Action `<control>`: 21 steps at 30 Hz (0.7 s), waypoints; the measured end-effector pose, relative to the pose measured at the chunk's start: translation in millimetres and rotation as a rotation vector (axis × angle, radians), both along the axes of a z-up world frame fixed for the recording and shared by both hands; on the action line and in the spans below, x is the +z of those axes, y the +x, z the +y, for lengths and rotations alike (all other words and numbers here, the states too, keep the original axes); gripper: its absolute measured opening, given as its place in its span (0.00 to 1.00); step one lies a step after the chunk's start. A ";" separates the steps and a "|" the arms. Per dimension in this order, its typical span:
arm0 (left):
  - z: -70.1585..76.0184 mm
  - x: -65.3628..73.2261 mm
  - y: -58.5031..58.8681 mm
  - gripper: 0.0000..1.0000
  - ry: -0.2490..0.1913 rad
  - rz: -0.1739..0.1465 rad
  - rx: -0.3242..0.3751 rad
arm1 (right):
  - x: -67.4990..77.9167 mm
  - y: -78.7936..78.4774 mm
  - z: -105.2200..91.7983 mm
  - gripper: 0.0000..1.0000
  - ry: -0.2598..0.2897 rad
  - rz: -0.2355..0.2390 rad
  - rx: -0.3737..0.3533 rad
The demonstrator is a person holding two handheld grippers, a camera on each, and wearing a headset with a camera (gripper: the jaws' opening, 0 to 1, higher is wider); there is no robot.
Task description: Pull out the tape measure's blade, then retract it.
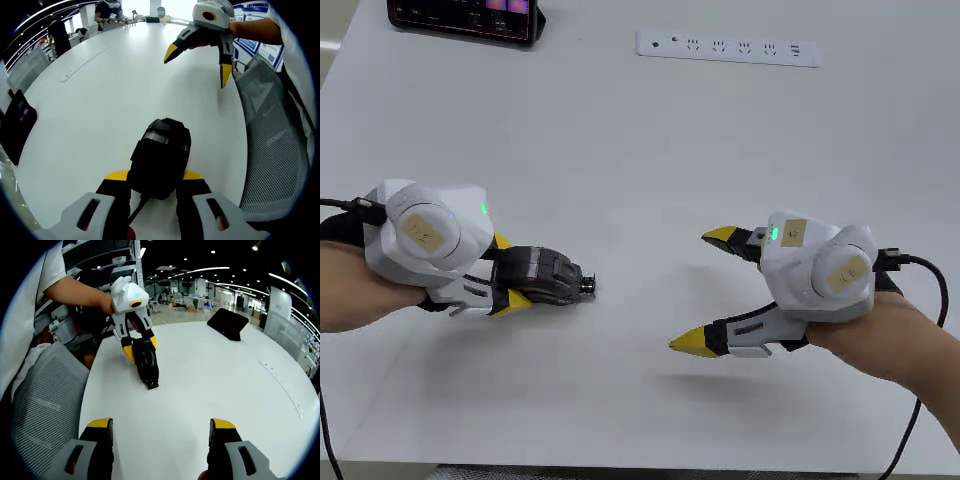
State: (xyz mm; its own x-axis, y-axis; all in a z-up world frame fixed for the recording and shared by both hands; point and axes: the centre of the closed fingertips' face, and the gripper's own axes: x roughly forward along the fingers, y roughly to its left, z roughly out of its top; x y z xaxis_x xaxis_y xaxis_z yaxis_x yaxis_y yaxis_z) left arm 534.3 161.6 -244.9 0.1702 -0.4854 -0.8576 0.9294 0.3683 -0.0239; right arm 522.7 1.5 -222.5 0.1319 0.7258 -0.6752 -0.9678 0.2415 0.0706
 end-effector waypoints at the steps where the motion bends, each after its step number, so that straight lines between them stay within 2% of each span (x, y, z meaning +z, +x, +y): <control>1: 0.1 -0.1 -0.2 0.30 0.003 0.003 -0.002 | -0.9 -0.2 0.7 0.77 -0.001 0.002 0.003; 7: 0.2 -1.0 -0.2 0.30 0.013 0.018 -0.006 | -2.8 0.3 5.2 0.74 0.014 0.023 0.004; 21: -0.2 -2.0 -0.6 0.30 0.017 0.026 -0.016 | -1.6 6.0 12.0 0.73 0.043 0.023 0.000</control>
State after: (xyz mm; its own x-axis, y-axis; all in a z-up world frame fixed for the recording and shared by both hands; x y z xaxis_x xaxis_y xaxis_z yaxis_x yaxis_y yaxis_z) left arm 533.7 161.5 -246.9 0.1403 -0.4728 -0.8699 0.9342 0.3543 -0.0418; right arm 528.7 13.5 -224.2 0.1162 0.7545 -0.6460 -0.9659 0.2374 0.1035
